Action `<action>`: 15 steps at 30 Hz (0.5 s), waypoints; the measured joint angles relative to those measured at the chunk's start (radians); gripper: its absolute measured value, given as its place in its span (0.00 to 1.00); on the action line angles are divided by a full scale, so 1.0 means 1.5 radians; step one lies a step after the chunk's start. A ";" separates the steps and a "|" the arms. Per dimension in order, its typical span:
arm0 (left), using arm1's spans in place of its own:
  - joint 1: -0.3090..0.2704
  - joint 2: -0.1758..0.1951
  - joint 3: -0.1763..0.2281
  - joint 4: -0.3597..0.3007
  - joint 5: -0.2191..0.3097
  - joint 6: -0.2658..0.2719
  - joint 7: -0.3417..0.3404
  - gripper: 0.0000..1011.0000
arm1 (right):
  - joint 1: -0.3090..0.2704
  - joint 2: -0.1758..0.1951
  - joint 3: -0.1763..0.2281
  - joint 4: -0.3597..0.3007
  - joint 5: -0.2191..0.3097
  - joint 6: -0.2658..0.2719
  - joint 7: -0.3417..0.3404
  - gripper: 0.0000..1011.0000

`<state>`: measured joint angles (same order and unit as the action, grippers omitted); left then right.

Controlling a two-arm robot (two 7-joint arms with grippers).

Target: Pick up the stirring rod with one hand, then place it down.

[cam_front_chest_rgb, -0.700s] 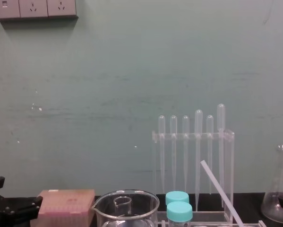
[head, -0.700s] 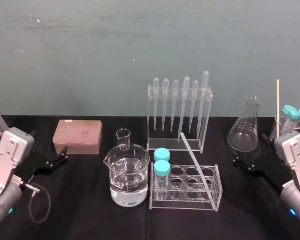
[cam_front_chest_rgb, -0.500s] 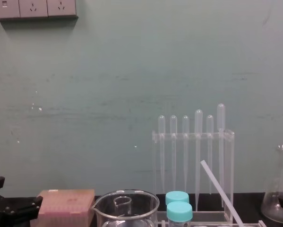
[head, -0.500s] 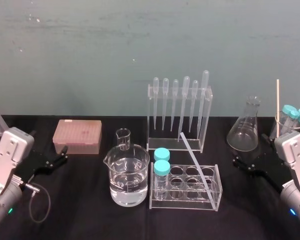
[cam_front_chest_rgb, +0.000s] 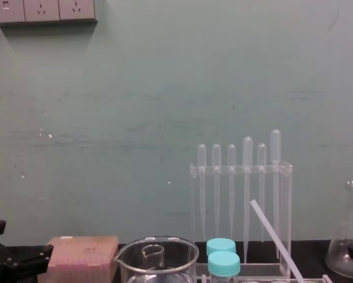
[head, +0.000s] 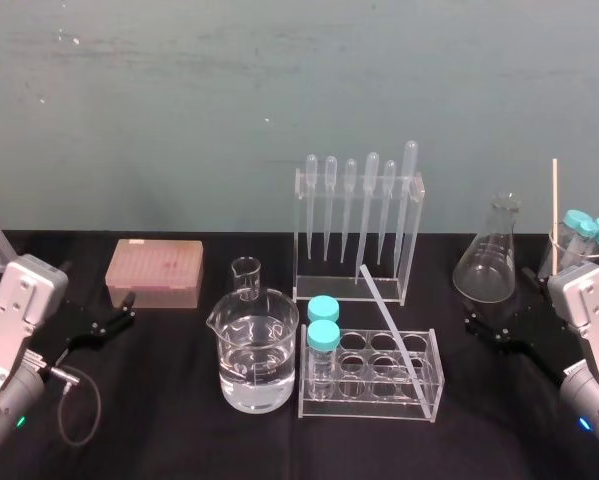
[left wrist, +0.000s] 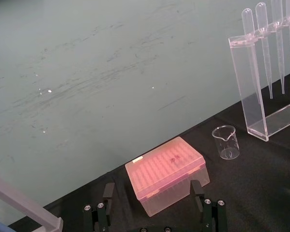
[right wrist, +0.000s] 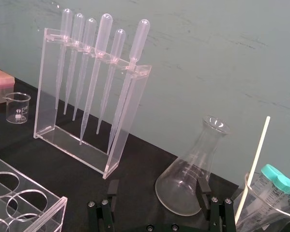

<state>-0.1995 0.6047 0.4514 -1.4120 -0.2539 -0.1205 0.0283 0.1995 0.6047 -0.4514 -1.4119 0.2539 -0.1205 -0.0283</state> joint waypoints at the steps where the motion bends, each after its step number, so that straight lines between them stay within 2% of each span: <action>1: 0.000 0.000 0.000 0.000 0.000 0.000 0.000 0.99 | 0.000 0.000 0.000 0.000 0.000 0.000 0.000 0.99; 15: 0.000 0.000 0.000 0.000 0.000 0.000 0.000 0.99 | 0.000 0.000 0.000 0.000 0.000 0.000 0.000 0.99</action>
<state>-0.1996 0.6047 0.4514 -1.4120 -0.2539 -0.1205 0.0283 0.1995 0.6047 -0.4514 -1.4120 0.2539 -0.1206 -0.0283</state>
